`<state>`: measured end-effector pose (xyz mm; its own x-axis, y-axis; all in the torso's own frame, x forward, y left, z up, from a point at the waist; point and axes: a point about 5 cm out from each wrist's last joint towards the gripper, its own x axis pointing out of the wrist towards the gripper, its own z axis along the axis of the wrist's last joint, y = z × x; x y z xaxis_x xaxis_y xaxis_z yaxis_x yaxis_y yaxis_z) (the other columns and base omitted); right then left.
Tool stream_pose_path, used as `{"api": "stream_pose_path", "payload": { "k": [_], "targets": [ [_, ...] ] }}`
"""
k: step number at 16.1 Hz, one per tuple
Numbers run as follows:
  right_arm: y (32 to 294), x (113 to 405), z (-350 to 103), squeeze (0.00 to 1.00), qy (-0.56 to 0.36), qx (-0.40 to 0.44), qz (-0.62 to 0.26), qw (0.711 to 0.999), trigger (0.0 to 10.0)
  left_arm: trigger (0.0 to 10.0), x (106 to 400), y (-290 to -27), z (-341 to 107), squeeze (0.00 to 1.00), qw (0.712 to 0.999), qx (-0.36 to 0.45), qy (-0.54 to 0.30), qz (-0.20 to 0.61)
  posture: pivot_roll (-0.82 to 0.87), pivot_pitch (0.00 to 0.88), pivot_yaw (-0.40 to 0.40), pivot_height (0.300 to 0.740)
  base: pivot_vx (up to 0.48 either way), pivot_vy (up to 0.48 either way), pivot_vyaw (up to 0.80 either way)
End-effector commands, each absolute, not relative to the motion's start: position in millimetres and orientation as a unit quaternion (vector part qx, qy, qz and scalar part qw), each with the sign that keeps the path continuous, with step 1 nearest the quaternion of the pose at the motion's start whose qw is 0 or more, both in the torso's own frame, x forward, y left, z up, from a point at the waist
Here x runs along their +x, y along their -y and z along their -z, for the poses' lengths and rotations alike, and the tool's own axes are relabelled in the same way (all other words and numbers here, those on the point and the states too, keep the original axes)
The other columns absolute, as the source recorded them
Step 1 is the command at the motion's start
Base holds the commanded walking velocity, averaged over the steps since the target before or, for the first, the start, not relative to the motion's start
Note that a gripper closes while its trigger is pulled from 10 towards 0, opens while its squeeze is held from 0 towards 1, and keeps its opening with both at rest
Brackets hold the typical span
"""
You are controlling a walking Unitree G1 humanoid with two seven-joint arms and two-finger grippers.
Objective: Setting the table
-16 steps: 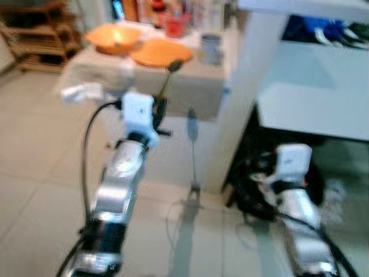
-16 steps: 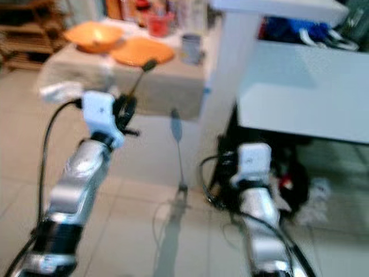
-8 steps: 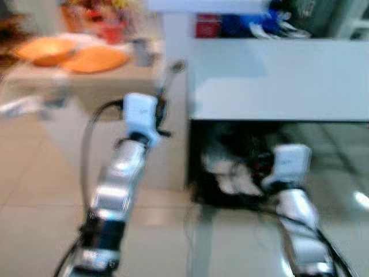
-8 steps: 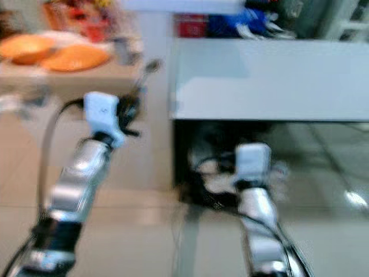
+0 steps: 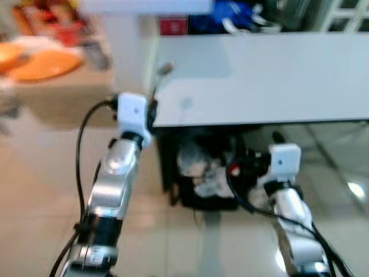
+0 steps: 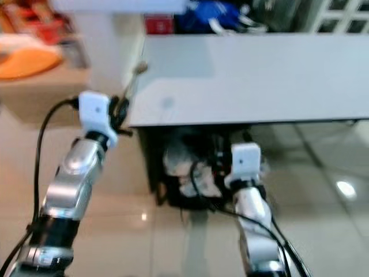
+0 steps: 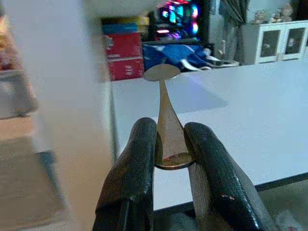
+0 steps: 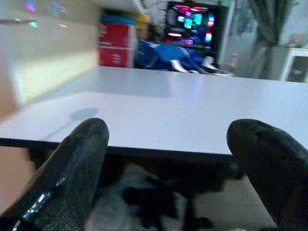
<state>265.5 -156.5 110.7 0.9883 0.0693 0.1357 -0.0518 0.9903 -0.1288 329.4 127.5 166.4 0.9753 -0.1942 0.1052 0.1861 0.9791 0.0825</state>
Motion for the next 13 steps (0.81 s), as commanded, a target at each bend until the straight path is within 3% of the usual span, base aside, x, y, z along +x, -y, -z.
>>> {"api": "stream_pose_path", "payload": {
  "k": [1,3,13],
  "targets": [
    [164.2,265.8,-112.9,0.00,0.073,-0.063,-0.019,0.995,10.0,0.0,330.7,-117.9,-169.0,0.00,0.992,0.036,0.060,0.108,-0.01,0.002,0.039,0.740,0.311,-0.360,0.00],
    [166.4,262.9,-112.6,0.00,0.072,-0.062,-0.016,0.995,10.0,0.0,328.1,-117.4,-166.3,0.00,0.991,0.036,0.056,0.112,-0.01,0.012,0.038,0.740,0.285,-0.382,0.00],
    [164.4,264.1,-111.2,0.00,0.070,-0.066,-0.021,0.995,10.0,0.0,331.8,-111.0,-166.2,0.00,0.991,0.039,0.056,0.115,-0.02,0.000,0.036,0.740,0.000,-0.436,0.00]
  ]
}}
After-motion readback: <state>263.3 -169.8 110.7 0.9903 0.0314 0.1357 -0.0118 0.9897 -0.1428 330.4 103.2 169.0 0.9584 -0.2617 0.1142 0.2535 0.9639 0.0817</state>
